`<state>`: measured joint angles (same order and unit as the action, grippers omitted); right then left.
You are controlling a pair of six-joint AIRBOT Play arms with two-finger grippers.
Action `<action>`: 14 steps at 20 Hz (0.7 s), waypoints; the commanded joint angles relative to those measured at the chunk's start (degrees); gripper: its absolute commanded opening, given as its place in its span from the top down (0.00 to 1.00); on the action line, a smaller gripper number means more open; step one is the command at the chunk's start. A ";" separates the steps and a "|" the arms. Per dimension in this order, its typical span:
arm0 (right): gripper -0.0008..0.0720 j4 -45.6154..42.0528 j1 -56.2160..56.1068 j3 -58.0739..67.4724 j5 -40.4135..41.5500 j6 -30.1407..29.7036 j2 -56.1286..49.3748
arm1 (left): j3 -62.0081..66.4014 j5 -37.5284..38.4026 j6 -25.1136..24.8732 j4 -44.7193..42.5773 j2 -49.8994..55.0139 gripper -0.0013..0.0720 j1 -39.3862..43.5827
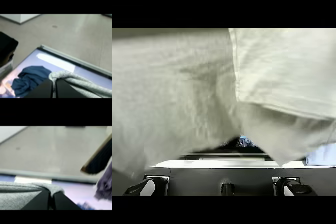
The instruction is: Fold the clothes and pants, and hang the long-sleeved shirts on hangers.
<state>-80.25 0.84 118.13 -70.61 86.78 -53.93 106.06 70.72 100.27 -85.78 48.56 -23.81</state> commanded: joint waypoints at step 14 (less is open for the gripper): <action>0.95 3.19 -0.04 -10.95 16.31 3.96 -53.59 | -8.46 -19.69 -8.83 4.31 57.22 0.96 11.52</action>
<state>-76.27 0.84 107.31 -59.77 90.08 -102.21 93.06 53.89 91.61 -80.97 97.41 -13.37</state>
